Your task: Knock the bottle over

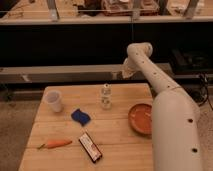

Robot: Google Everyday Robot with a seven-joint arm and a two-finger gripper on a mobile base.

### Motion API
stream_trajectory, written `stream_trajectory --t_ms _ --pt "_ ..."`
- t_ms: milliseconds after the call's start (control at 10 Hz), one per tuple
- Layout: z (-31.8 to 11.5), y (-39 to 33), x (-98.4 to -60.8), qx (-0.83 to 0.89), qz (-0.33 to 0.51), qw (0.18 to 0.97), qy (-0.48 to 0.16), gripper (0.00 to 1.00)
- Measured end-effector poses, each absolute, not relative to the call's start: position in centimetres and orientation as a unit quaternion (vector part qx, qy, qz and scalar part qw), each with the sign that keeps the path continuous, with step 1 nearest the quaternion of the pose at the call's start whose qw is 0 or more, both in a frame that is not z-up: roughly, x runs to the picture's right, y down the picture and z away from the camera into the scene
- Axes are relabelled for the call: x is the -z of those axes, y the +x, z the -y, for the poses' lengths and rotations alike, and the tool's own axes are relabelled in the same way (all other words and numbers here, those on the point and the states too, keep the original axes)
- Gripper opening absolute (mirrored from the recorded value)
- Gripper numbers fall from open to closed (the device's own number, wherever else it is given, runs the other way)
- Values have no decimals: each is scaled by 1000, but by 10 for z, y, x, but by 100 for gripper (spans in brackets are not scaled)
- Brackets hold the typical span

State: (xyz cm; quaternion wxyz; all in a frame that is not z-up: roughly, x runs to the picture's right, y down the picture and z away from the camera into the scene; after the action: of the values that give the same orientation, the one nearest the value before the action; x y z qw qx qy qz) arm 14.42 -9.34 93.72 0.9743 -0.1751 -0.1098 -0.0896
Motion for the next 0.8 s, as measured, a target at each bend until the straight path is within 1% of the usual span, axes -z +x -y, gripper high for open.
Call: stream_trajectory --t_ms 300,500,800 --pt "83 116 -937 97 139 969 -178 7" --pt "78 115 -935 102 148 967 -180 7" --pt "57 90 -919 115 176 960 -186 7"
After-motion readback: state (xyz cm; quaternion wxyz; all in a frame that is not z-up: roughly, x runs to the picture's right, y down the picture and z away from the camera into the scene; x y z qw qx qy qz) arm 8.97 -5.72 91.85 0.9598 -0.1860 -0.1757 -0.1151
